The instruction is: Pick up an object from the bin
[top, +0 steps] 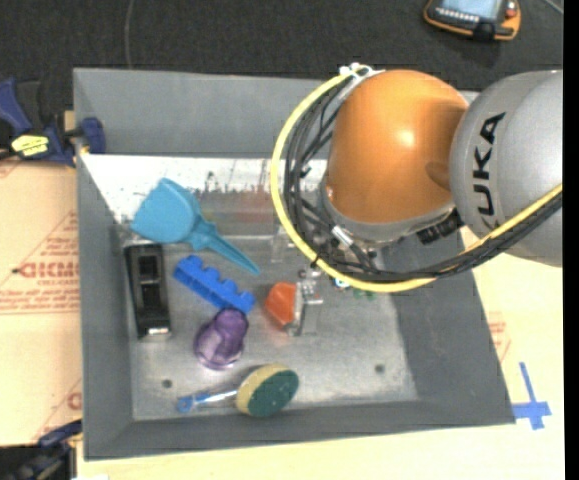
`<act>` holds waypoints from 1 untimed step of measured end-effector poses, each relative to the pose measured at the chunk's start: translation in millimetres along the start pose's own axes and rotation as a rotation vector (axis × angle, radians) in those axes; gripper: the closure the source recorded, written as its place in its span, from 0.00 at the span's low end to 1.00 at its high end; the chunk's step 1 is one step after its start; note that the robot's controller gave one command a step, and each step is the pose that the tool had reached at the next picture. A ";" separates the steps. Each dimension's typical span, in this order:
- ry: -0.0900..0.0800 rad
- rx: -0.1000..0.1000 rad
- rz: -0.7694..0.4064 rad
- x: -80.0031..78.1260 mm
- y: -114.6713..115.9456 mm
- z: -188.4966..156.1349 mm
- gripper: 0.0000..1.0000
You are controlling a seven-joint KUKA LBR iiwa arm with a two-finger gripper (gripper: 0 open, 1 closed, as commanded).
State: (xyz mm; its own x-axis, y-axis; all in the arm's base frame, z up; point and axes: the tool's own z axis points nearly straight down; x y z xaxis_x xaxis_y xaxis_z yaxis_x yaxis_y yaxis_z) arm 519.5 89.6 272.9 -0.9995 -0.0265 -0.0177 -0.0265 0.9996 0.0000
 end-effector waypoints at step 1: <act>0.029 -0.002 0.033 9.0 58.7 111.1 0.00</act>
Offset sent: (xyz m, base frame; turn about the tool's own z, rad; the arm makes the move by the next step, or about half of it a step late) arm -0.0081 0.0316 -0.0514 0.1320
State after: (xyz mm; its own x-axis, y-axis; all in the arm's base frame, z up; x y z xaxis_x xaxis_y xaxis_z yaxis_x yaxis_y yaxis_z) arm 510.9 148.1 161.7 -0.9999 0.0066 0.0110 0.0066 1.0000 0.0017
